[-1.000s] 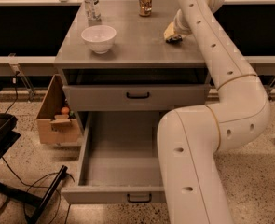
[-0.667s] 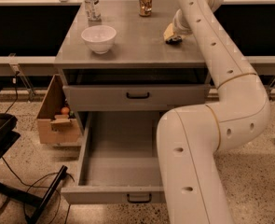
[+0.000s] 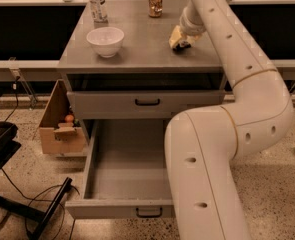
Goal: Place rxbar blueberry into middle drawer
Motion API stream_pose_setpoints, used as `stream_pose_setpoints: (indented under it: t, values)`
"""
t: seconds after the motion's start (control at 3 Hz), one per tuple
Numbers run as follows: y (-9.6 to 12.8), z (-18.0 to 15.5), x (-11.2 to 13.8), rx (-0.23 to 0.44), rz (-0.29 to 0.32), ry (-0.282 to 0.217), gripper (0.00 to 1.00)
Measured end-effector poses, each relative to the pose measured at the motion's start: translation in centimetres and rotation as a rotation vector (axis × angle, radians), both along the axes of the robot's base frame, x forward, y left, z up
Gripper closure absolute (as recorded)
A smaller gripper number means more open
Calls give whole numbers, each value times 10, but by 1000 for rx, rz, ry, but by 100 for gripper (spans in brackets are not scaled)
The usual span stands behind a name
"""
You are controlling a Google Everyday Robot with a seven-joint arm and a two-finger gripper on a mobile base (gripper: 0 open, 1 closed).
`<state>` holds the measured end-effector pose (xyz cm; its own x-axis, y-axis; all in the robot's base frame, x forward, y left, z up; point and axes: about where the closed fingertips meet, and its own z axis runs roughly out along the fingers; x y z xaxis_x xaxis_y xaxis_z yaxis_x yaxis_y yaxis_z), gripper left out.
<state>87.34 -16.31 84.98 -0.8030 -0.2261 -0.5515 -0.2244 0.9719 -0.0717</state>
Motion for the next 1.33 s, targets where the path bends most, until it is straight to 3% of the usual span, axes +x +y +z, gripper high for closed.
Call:
stream_pose_setpoints:
  t: [0.33,0.67,1.0,1.33]
  values:
    - [24,21,-52,-13,87,143,100]
    - [36,39,-96,-14,143,255,100]
    - [12,46,-117,15,156,275,100]
    - [-39,61,-154,13,194,255,100]
